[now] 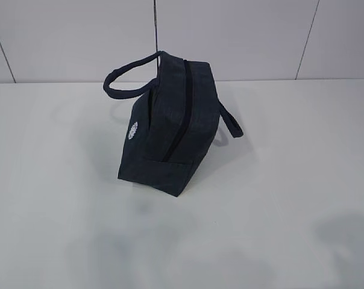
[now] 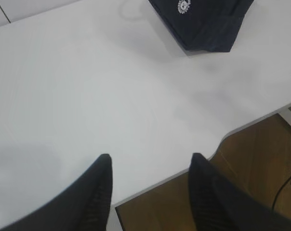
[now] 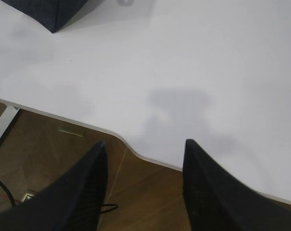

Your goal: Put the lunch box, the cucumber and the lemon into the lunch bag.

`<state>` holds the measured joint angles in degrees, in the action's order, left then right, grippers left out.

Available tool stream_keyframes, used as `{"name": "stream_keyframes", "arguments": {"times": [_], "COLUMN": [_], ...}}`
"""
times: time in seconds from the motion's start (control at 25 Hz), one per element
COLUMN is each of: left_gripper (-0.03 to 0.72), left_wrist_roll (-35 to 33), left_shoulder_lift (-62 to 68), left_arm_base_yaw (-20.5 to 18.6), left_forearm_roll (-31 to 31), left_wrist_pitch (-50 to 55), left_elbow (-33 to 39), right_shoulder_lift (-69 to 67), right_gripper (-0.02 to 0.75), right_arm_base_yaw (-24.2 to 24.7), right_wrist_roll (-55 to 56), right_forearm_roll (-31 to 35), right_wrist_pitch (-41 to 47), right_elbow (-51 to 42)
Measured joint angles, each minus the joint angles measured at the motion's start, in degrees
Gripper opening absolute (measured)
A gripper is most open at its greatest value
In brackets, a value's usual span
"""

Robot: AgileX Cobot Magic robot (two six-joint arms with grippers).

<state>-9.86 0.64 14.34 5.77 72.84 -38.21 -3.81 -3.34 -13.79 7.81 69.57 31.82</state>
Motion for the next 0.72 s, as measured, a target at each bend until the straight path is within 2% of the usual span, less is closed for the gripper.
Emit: {"name": "stream_keyframes", "arguments": {"times": [0.36, 0.72], "left_gripper": [0.324, 0.321], "left_wrist_roll": [0.40, 0.49], "left_shoulder_lift": [0.00, 0.00], "left_arm_base_yaw": [0.00, 0.00], "left_forearm_roll": [-0.15, -0.60], "left_wrist_pitch": [-0.46, -6.64], "left_elbow": [6.21, 7.73], "right_shoulder_lift": [4.68, 4.68], "right_gripper": [0.382, 0.382], "right_arm_base_yaw": [0.00, 0.00], "right_wrist_roll": [0.26, 0.59], "right_forearm_roll": [-0.56, -0.94], "right_wrist_pitch": [-2.12, -2.70], "right_elbow": [-2.93, -3.36]}}
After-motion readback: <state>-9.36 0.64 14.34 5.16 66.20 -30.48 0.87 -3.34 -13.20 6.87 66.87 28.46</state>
